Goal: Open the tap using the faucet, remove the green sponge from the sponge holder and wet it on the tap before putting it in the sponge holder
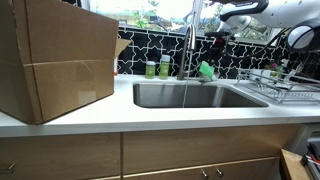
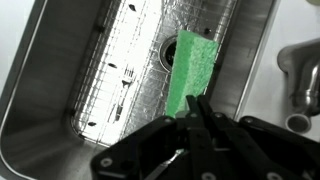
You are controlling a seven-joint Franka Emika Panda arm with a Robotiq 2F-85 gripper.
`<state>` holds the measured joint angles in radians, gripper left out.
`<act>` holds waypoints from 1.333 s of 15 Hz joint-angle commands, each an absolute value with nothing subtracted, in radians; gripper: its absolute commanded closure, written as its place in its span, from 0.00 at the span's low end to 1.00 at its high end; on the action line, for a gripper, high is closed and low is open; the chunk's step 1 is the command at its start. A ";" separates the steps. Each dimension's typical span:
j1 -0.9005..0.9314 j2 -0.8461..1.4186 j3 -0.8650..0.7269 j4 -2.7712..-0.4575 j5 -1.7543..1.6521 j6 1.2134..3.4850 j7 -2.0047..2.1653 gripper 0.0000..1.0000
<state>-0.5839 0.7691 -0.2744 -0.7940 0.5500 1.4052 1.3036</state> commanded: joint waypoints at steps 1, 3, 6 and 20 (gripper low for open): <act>-0.565 0.759 -0.320 -0.776 0.458 1.477 1.237 0.99; -0.560 0.763 -0.343 -0.767 0.408 1.541 1.209 0.99; -0.567 0.780 -0.363 -0.757 0.362 1.657 1.161 0.99; -0.580 0.883 -0.344 -0.748 0.361 1.811 1.040 0.99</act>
